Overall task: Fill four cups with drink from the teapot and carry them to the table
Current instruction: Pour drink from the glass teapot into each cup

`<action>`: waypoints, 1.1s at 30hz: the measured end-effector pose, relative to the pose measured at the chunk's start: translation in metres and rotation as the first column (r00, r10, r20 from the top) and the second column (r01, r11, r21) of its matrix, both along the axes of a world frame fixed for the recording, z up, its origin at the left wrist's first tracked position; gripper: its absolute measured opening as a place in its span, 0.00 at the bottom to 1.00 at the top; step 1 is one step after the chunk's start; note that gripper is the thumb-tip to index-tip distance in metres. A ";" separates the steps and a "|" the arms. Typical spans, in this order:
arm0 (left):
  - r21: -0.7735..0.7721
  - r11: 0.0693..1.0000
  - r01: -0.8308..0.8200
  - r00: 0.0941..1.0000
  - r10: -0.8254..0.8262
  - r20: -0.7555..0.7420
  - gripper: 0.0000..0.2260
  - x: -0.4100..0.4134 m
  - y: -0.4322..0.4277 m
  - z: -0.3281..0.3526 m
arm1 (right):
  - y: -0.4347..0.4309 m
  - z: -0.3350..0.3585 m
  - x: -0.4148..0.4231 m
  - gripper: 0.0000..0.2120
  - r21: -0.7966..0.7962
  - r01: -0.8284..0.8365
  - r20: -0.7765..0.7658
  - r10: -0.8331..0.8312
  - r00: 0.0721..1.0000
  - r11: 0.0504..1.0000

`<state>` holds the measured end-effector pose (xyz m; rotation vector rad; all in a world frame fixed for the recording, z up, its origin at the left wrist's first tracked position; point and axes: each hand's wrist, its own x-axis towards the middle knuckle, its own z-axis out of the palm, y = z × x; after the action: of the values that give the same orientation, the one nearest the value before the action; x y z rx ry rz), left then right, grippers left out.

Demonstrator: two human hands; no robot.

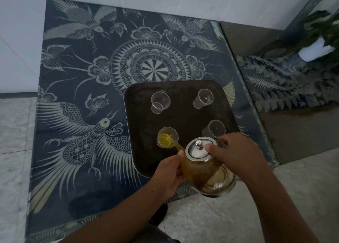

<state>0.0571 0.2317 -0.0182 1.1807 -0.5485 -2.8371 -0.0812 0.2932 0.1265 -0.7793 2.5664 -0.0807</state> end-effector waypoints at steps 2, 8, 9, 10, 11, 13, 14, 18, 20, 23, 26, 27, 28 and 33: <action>0.003 1.000 -0.002 1.000 0.002 0.000 0.16 0.000 0.000 -0.001 | 0.000 0.001 0.000 0.18 0.004 0.003 -0.002 -0.003 1.000 1.000; 0.006 1.000 -0.001 1.000 0.001 -0.007 0.16 -0.001 0.002 -0.004 | 0.001 0.000 0.003 0.18 0.018 0.012 0.004 -0.012 1.000 1.000; 0.004 1.000 0.000 1.000 0.000 -0.006 0.16 -0.001 0.002 -0.004 | 0.001 0.000 0.002 0.18 0.014 0.011 0.004 -0.011 1.000 1.000; 0.002 1.000 0.003 1.000 -0.003 -0.006 0.16 -0.001 0.002 -0.004 | 0.002 0.000 0.003 0.18 0.013 0.008 0.003 -0.008 1.000 1.000; 0.002 1.000 0.005 1.000 -0.005 -0.009 0.16 -0.001 0.003 -0.003 | 0.002 0.000 0.003 0.18 0.012 0.006 0.001 -0.006 1.000 1.000; 0.005 1.000 0.007 1.000 -0.007 -0.021 0.16 -0.001 0.003 -0.003 | 0.003 0.001 0.002 0.18 0.008 0.006 0.000 -0.006 1.000 1.000; 0.004 1.000 0.010 1.000 -0.010 -0.025 0.16 -0.001 0.003 -0.003 | 0.003 0.001 0.002 0.18 0.008 0.007 0.001 -0.007 1.000 1.000; -0.002 1.000 0.016 1.000 -0.016 -0.020 0.16 -0.002 0.005 -0.004 | 0.004 0.000 0.001 0.18 0.010 0.012 0.002 -0.012 1.000 1.000; -0.004 1.000 0.017 1.000 -0.017 -0.019 0.17 -0.002 0.005 -0.004 | 0.005 -0.001 0.002 0.18 0.012 0.015 -0.009 -0.015 1.000 1.000; -0.006 1.000 0.016 1.000 -0.016 -0.019 0.17 -0.001 0.005 -0.004 | 0.004 -0.001 0.002 0.18 0.031 0.010 -0.020 -0.009 1.000 0.999; -0.009 1.000 0.009 1.000 -0.010 -0.012 0.16 -0.001 0.006 -0.004 | 0.004 -0.001 0.003 0.18 0.028 0.007 -0.028 -0.007 1.000 1.000; -0.011 1.000 0.012 1.000 -0.012 -0.010 0.16 -0.001 0.006 -0.003 | 0.005 -0.001 0.003 0.18 0.029 0.008 -0.031 -0.007 0.999 1.000; -0.013 1.000 0.015 1.000 -0.015 -0.011 0.16 -0.002 0.006 -0.003 | 0.005 0.000 0.002 0.18 0.032 0.009 -0.034 -0.008 0.999 0.999; -0.030 0.999 0.031 1.000 -0.031 0.000 0.17 -0.004 0.004 -0.002 | 0.009 0.000 0.001 0.17 0.017 0.009 -0.025 -0.008 1.000 1.000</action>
<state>0.0535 0.2359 -0.0203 1.1768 -0.6120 -2.8445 -0.0797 0.3018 0.1266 -0.7681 2.5908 -0.0525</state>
